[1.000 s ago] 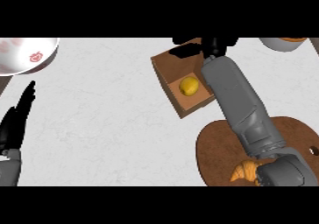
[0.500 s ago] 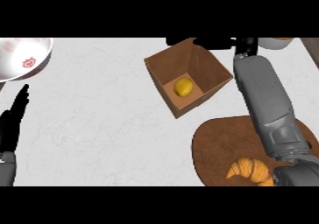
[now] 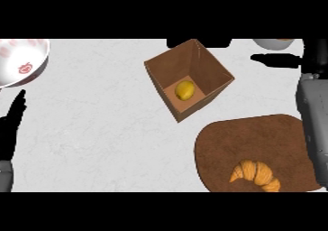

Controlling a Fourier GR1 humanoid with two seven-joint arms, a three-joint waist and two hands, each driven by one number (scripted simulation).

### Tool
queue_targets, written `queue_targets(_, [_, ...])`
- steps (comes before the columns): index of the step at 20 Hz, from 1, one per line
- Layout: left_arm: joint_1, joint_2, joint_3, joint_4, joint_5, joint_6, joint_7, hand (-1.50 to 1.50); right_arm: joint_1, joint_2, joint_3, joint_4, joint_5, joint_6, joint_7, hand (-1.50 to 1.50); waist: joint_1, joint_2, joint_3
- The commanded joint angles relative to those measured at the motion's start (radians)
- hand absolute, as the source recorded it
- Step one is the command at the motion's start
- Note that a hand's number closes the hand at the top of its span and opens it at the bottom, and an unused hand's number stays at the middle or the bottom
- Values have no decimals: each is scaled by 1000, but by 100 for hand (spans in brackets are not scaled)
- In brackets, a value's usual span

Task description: Pick the lemon from the cutting board and place it in the cardboard box

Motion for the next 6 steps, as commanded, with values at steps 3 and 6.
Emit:
queue_targets(3, [15,-11,-8,-33,-8,-2,28,0,190,-126,-3,-259,-85,211,103,-150,-4,-2,0])
queue_targets(6, [5,-12,1,41,-18,9,-55,0,258,-193,-10,-245,-115,312,62,-150,6,5,0])
